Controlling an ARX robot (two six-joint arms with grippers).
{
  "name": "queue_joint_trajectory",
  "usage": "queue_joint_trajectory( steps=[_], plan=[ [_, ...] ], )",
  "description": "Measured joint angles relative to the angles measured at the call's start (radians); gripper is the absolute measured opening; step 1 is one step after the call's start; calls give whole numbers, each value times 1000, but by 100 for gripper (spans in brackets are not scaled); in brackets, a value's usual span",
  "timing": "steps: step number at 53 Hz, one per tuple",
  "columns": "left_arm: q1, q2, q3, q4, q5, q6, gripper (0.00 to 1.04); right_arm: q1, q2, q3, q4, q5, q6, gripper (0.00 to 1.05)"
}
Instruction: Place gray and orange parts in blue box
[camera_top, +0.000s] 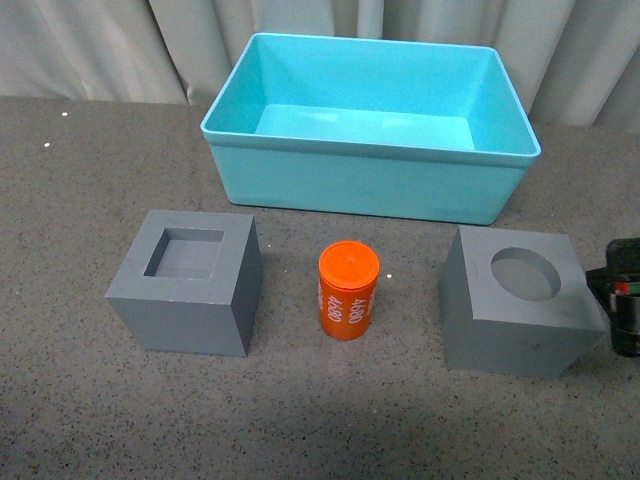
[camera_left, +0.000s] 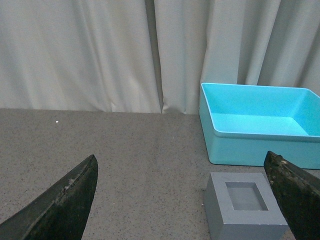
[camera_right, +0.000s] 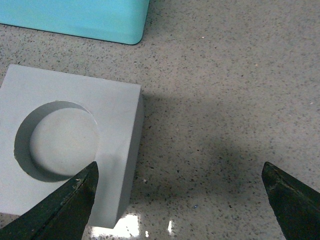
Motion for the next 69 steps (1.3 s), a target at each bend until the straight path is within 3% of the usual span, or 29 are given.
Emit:
queue_joint_trajectory(
  steps=[16, 45, 69],
  plan=[
    [0, 0, 0, 0, 0, 0, 98, 50, 163, 95, -9, 9, 127, 93],
    [0, 0, 0, 0, 0, 0, 98, 66, 190, 170, -159, 26, 216, 20],
    [0, 0, 0, 0, 0, 0, 98, 36, -74, 185, -282, -24, 167, 17]
  ],
)
